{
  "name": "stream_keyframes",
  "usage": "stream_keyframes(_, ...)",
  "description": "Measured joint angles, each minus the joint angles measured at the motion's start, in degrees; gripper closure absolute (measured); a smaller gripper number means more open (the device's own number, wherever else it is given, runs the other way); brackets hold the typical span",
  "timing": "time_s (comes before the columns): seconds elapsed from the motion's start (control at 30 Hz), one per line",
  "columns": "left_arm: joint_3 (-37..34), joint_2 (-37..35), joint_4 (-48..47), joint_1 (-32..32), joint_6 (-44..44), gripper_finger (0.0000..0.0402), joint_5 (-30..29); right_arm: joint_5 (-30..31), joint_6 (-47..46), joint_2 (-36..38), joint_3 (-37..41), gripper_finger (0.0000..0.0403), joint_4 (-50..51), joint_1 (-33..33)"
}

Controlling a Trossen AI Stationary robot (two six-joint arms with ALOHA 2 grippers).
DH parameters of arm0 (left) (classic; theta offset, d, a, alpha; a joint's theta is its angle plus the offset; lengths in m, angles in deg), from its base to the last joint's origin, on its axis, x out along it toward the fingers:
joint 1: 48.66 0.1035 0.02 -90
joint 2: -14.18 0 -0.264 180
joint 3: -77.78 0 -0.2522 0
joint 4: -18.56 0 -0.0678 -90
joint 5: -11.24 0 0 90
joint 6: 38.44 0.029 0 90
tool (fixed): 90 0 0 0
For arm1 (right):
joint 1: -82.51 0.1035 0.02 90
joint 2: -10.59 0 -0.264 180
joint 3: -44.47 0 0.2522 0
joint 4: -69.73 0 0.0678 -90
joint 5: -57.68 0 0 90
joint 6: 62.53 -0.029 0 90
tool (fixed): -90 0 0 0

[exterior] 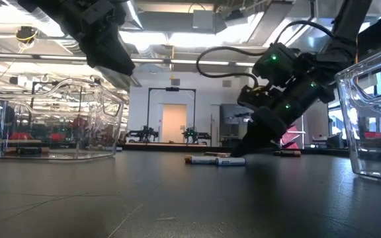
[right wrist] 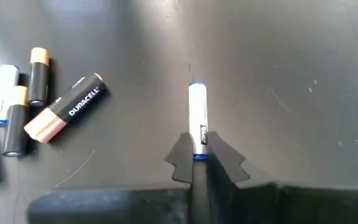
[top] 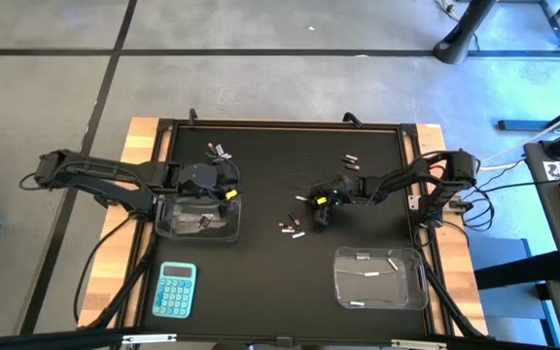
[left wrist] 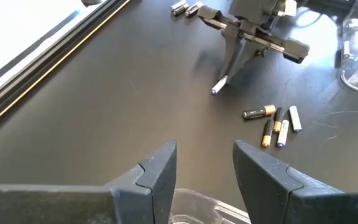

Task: Sort batteries
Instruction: Put the white battery into the right transparent bin

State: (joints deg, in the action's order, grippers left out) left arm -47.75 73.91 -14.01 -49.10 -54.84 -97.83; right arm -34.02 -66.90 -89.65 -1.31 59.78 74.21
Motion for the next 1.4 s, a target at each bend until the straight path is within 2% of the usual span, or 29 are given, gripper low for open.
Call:
stream_keyframes(0.1, 0.0, 0.2, 0.9, 0.0, 1.7, 0.0254, 0.6, -1.2, -1.0, -0.3, 0.3, 0.0378, -6.4, 0.0)
stream_keyframes(0.3, 0.0, 2.9, 7.6, -0.1, 9.0, 0.0254, 2.5, -3.5, -0.5, -0.4, -2.3, 0.0390, -15.4, 0.5)
stream_keyframes(0.43, 0.0, 7.6, 17.8, -0.1, 17.0, 0.0251, 7.3, -3.9, 2.9, -0.4, -6.9, 0.0387, -16.5, 2.6)
stream_keyframes(0.57, 0.0, 12.9, 25.5, 0.5, 22.2, 0.0227, 11.8, -4.2, 6.5, -0.3, -11.0, 0.0390, -16.2, 5.4)
stream_keyframes(0.7, 0.0, 16.8, 27.2, 0.6, 24.0, 0.0193, 14.6, -3.6, 7.9, 0.2, -13.1, 0.0389, -15.7, 7.0)
stream_keyframes(0.8, -0.1, 17.6, 26.4, -0.1, 23.9, 0.0185, 14.7, -3.4, 7.9, 0.3, -14.2, 0.0387, -13.9, 7.4)
stream_keyframes(0.9, -0.1, 17.6, 26.6, -0.9, 23.9, 0.0196, 14.8, -3.0, 7.9, 0.4, -14.4, 0.0389, -13.1, 7.3)
stream_keyframes(1.4, -0.1, 17.6, 24.3, -1.0, 22.9, 0.0317, 13.9, -3.1, 7.9, 0.5, -14.5, 0.0385, -13.3, 7.2)
